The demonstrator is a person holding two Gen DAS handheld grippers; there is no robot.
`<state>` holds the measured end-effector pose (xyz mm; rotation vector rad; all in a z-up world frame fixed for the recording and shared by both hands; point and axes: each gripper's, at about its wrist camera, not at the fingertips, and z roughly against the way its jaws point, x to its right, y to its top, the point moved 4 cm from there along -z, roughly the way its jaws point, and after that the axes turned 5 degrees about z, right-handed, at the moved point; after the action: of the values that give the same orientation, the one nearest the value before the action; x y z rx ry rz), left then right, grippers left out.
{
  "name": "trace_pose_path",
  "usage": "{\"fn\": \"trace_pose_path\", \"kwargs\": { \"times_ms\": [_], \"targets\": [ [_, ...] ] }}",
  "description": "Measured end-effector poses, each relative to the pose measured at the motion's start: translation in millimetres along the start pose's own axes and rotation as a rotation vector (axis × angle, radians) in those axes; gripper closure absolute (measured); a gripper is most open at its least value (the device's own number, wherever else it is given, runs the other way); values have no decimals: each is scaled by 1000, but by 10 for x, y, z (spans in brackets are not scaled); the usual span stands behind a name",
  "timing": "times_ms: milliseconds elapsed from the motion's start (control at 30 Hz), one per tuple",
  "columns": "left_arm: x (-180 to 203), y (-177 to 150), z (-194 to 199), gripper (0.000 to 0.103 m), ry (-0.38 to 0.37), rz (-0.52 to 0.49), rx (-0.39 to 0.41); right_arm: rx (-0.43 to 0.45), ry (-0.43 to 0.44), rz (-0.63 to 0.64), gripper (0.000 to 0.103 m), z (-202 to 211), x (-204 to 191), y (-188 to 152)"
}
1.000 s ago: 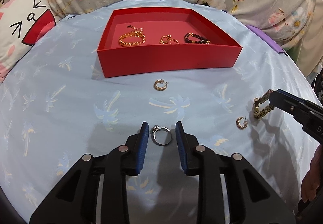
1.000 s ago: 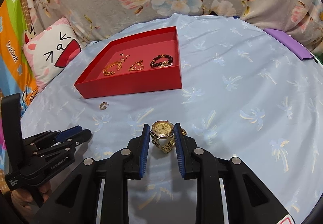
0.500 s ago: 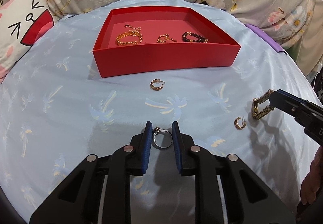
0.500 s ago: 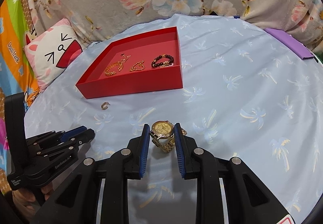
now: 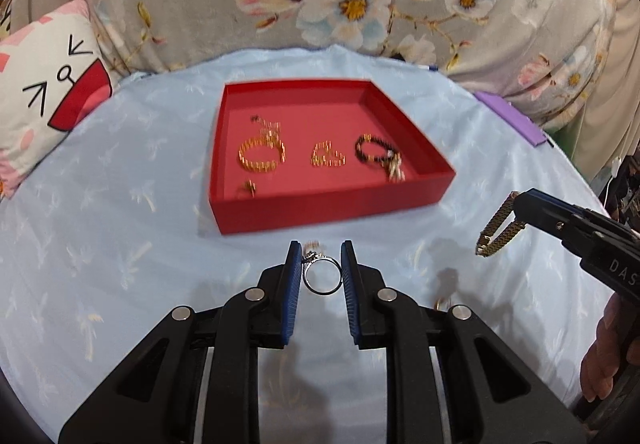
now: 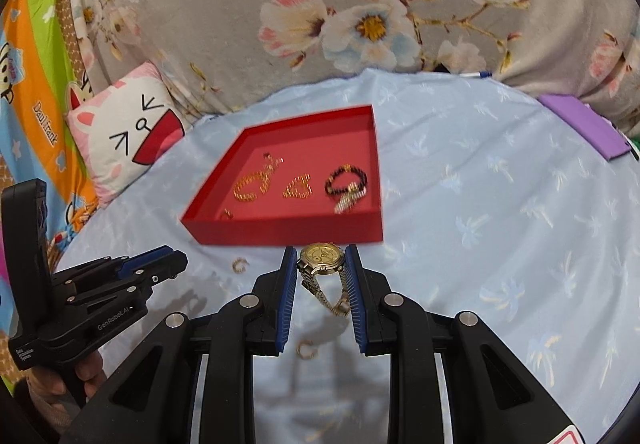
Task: Organize jewelry
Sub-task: 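Lift and carry the gold watch and silver ring over the red box, then lower both tools into the red box and open them to release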
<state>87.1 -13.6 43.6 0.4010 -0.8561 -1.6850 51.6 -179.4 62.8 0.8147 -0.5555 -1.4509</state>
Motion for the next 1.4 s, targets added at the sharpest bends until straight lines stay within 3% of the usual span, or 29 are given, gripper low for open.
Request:
{"fn": "trace_pose_path", "kwargs": {
  "times_ms": [333,600,1033,1400],
  "targets": [
    [-68,828,-30,84,18,-30,132,43,64,21,80,-380,-89,750],
    [-206,1331,-504,84,26,8,122,42,69,40,80,-923,-109,1204],
    [-410,1467,-1267,84,79,30,39,-29,43,47,80,-1758,-63,1299],
    [-559,1469,-1552,83,107,57,5,-47,6,68,79,-2011,-30,1240]
  ]
}}
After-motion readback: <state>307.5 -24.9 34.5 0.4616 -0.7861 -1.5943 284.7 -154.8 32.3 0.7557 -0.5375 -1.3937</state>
